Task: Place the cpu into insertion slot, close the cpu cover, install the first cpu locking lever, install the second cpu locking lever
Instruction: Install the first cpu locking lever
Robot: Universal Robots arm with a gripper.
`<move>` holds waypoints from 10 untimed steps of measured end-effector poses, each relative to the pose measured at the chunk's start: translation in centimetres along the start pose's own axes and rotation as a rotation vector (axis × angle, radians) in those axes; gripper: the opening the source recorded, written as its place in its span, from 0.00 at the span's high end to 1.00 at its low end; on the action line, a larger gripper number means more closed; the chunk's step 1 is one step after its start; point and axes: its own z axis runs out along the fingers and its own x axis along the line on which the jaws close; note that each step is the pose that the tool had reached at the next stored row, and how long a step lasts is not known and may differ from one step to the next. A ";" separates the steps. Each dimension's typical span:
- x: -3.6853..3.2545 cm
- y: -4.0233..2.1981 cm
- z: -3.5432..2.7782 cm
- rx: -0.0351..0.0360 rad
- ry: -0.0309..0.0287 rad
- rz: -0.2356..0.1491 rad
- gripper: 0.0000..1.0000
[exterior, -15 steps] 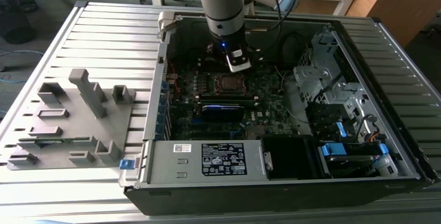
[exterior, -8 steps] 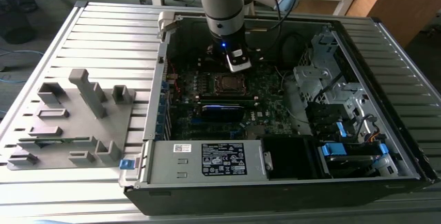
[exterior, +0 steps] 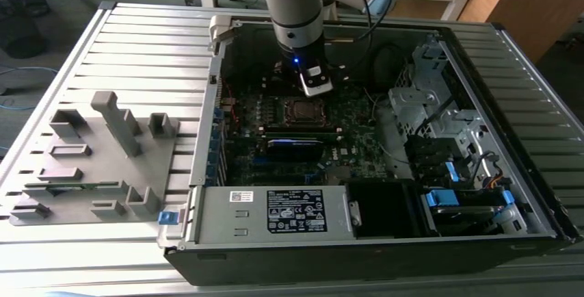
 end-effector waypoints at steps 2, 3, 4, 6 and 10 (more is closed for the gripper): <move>0.00 0.00 0.00 0.0001 0.0001 0.000 0.89; 0.00 0.00 0.00 0.0001 0.0002 0.000 0.89; -0.02 0.01 0.00 0.0005 0.0007 0.000 0.89; -0.04 0.03 0.01 0.0012 0.0029 0.000 0.89; -0.06 0.09 -0.13 0.0026 0.0086 0.002 0.89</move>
